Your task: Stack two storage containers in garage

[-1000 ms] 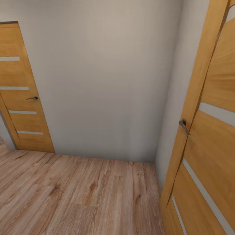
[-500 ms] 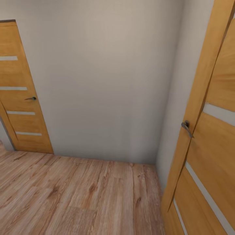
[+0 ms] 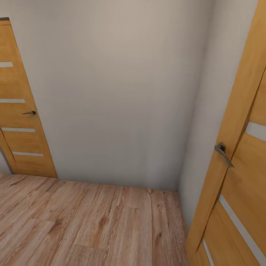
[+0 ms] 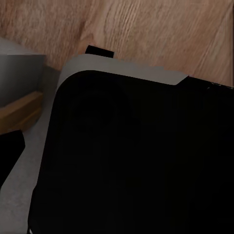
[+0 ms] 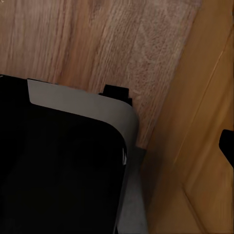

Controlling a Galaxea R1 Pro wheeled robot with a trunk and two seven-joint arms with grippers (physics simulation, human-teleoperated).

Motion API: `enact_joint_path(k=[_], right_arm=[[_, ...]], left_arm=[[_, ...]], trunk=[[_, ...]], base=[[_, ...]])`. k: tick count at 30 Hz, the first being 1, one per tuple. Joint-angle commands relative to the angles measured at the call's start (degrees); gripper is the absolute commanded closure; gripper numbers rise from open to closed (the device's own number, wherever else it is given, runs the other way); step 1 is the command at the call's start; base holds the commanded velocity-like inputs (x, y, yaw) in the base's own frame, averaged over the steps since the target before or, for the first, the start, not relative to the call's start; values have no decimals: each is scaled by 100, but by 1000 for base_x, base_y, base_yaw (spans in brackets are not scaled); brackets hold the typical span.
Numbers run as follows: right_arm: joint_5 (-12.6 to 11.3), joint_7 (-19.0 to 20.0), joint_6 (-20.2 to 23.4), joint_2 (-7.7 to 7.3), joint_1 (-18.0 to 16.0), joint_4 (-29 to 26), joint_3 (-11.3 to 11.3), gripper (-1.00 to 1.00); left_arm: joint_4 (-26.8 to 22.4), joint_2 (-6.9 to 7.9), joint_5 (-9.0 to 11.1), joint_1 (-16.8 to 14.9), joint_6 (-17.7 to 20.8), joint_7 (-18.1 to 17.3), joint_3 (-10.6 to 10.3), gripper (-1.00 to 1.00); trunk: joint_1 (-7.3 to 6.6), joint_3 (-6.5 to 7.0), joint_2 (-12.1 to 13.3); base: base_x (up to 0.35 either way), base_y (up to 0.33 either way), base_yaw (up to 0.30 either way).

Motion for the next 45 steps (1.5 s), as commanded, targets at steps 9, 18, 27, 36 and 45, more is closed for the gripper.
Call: enact_joint_path(k=[9, 18, 27, 36, 45], right_arm=[[40, 4, -52, 21, -8, 10, 20, -100], [51, 1, -87, 25, -8, 9, 47, -100], [51, 4, -54, 17, -8, 9, 61, -100], [53, 4, -49, 16, -8, 9, 66, -100], [65, 4, -39, 16, -8, 9, 77, -100]], left_arm=[[0, 6, 35, -2, -15, 3, -1, -100], [0, 8, 37, -2, -15, 3, -1, -100], [0, 8, 37, -2, -15, 3, -1, -100], [0, 8, 37, -2, -15, 3, -1, -100], [0, 8, 37, -2, -15, 3, -1, -100]], trunk=[[2, -6, -3], [2, -6, -3], [2, -6, -3], [2, -6, -3], [2, -6, -3]], base=[[268, 0, 0], [318, 0, 0], [321, 0, 0], [321, 0, 0], [321, 0, 0]])
